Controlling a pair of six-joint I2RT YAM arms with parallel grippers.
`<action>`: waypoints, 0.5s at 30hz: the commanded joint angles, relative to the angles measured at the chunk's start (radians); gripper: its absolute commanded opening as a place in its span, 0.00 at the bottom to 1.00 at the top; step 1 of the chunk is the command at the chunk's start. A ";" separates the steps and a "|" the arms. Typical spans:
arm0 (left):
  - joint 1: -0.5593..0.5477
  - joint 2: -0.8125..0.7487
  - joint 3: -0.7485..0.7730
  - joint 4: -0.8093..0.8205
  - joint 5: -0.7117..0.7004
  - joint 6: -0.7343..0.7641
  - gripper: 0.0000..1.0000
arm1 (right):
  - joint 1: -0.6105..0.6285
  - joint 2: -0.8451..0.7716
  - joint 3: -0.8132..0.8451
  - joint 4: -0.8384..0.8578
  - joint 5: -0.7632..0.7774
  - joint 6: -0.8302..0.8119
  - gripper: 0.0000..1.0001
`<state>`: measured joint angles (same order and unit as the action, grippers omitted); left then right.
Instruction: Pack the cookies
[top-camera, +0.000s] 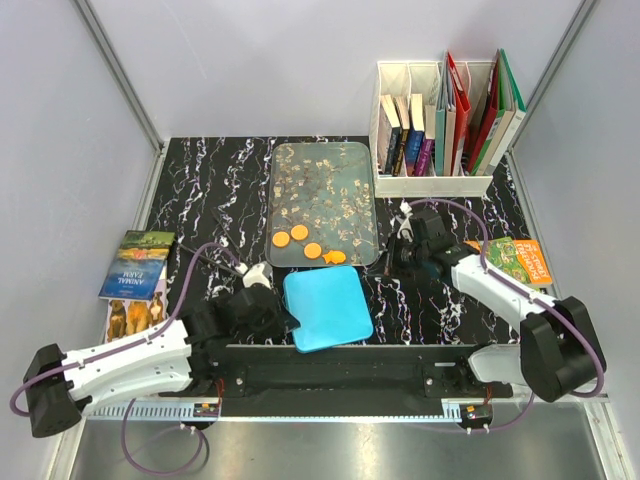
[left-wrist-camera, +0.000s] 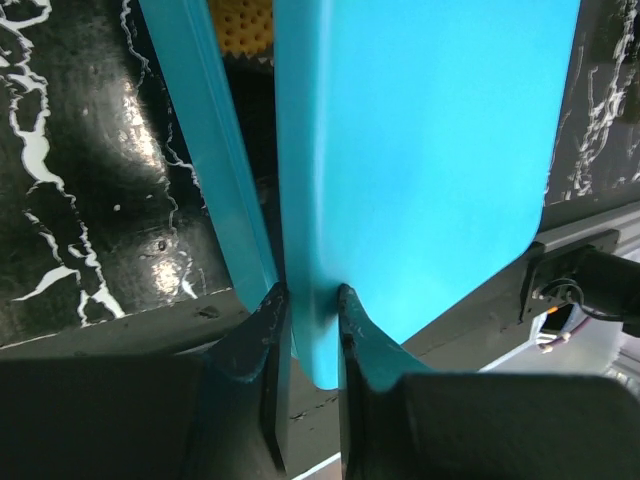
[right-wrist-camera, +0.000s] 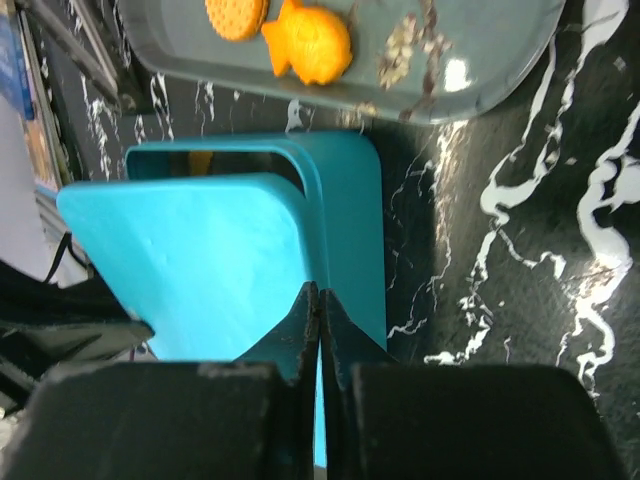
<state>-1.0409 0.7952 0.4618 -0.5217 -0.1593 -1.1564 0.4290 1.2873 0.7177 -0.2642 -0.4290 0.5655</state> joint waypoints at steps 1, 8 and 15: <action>-0.004 0.003 -0.060 -0.158 -0.059 0.046 0.00 | 0.002 0.029 0.057 0.052 0.072 0.005 0.00; -0.005 -0.011 -0.075 -0.140 -0.077 0.034 0.01 | 0.004 0.053 0.049 0.077 0.044 0.007 0.00; -0.005 -0.030 -0.088 -0.113 -0.089 0.012 0.26 | 0.027 -0.028 0.019 0.118 -0.011 0.014 0.42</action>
<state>-1.0416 0.7513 0.4164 -0.4957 -0.1719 -1.1801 0.4316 1.3312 0.7395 -0.2070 -0.4004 0.5842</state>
